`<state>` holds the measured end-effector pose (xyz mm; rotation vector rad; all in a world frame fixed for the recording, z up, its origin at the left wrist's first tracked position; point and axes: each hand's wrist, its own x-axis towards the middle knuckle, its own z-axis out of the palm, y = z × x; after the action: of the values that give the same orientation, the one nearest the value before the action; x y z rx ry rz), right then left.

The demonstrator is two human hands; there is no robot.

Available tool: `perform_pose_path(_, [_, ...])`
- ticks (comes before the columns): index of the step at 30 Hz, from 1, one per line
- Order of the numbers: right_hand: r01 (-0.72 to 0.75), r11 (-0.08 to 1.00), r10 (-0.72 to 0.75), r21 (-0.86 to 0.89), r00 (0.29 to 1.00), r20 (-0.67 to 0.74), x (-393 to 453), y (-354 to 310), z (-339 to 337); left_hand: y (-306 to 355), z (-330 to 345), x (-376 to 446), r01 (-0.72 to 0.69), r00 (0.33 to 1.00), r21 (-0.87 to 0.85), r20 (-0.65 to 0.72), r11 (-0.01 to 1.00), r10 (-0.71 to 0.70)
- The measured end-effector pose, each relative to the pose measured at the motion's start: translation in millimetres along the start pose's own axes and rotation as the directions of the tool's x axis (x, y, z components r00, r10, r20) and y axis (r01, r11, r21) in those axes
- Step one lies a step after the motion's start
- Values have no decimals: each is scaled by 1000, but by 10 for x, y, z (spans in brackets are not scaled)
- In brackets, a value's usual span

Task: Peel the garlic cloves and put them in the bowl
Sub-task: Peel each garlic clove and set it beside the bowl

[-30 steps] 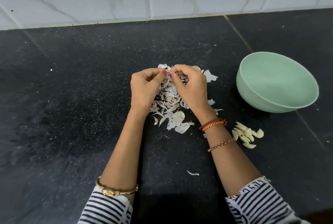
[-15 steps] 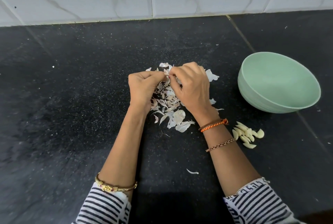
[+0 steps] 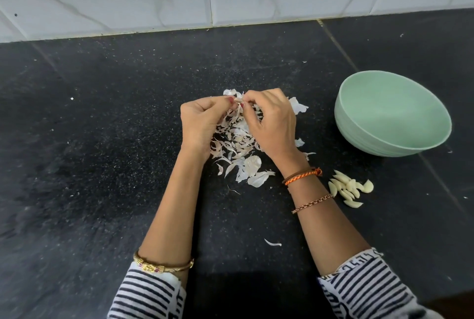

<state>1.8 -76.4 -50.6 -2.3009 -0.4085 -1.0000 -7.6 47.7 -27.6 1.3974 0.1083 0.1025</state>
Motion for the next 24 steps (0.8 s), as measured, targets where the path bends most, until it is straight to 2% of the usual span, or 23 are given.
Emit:
perform_pose_path(4, [55, 997, -53, -53, 998, 31, 1, -2, -8, -9, -25, 8, -73, 997, 124, 0, 990, 74])
perform_pose_path(9, [104, 988, -103, -113, 995, 16, 14, -17, -29, -26, 18, 17, -22, 999, 144, -33, 989, 27])
perform_pose_path(17, [121, 991, -119, -49, 991, 53, 16, 6, -24, -52, -7, 13, -95, 994, 177, -28, 980, 101])
perform_pose_path(20, [55, 998, -55, 9, 997, 60, 9, 15, -13, -54, 30, 3, -94, 993, 177, -47, 980, 104])
perform_pose_path(22, [-72, 981, 55, 178, 993, 101, 2, 4, -13, -49, 36, 12, -81, 994, 172, -62, 982, 93])
perform_pose_path(24, [-232, 908, 178, 348, 968, 178, -4, -19, -20, -31, 7, 28, -84, 992, 163, -83, 983, 99])
